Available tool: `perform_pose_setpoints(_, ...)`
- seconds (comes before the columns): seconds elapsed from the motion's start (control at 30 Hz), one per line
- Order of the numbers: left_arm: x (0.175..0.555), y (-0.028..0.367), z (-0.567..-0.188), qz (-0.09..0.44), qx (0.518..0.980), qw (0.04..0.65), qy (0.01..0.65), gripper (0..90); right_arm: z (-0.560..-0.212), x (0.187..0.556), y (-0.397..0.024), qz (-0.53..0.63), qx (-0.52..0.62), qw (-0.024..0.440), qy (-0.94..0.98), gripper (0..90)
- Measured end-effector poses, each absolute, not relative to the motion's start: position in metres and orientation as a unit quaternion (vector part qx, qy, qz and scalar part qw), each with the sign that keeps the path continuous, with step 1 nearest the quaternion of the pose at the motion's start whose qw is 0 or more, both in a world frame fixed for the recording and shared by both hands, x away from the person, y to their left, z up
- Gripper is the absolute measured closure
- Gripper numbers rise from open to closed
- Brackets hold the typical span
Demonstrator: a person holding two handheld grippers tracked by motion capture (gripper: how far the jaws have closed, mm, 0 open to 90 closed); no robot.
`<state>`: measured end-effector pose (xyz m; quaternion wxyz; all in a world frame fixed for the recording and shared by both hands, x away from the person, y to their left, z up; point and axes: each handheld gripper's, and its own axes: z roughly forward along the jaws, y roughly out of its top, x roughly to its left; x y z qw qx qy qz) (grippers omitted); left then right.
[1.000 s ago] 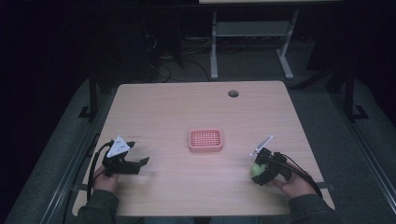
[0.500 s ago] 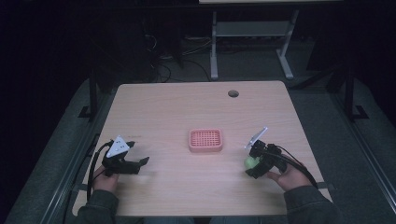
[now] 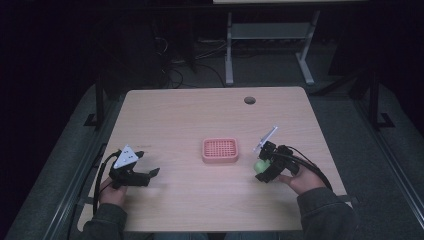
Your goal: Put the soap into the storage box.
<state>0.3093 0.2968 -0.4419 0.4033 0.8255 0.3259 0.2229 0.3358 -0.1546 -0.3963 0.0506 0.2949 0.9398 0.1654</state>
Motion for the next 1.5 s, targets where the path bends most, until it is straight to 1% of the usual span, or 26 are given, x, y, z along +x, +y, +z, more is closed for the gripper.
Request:
perform_pose_setpoints(0.9, 0.309, 0.296, -0.441, 0.222, 0.823, 0.41, 0.326, 14.4, -0.381, 0.37, -0.1, 0.158, 0.249, 0.047, 0.954, 26.3)
perform_pose_setpoints(1.5, 0.31, 0.297, -0.441, 0.219, 0.821, 0.413, 0.329, 14.4, -0.373, 0.393, -0.077, 0.166, 0.242, 0.048, 0.955, 26.3)
